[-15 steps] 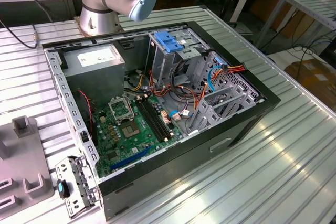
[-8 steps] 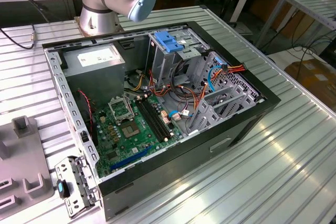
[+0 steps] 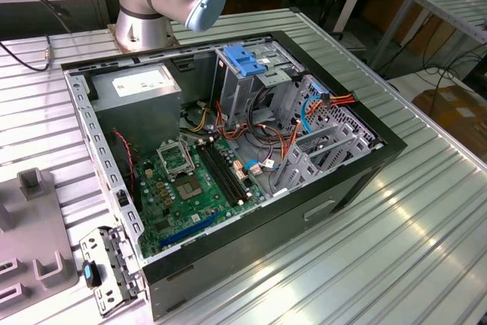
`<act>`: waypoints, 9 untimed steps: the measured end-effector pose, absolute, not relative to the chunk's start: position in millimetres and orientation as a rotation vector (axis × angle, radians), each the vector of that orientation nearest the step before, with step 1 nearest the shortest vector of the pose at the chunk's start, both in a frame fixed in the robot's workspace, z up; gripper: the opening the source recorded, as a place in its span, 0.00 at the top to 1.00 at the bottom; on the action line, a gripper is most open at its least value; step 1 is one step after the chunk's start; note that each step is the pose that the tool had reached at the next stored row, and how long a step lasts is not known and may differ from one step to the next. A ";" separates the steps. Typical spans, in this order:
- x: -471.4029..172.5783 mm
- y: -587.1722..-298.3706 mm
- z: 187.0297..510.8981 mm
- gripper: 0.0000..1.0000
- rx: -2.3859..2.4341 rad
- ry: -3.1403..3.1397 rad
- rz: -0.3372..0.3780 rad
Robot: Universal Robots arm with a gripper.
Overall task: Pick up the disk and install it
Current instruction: 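Pick up the disk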
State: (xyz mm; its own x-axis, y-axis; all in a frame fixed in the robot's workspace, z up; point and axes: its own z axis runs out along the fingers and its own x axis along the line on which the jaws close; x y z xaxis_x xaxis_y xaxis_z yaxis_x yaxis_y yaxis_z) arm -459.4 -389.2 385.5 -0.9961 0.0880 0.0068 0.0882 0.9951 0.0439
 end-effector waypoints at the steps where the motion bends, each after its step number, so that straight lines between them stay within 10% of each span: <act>1: -459.4 -389.2 385.4 0.89 -0.138 -3.133 -0.069; 9: -459.5 -389.2 385.0 0.89 -0.122 -3.133 -0.069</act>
State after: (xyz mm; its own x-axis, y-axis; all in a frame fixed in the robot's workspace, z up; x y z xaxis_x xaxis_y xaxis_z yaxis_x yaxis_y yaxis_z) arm -459.5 -389.2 385.0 -0.9970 0.0776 0.0068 0.0778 0.9960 0.0440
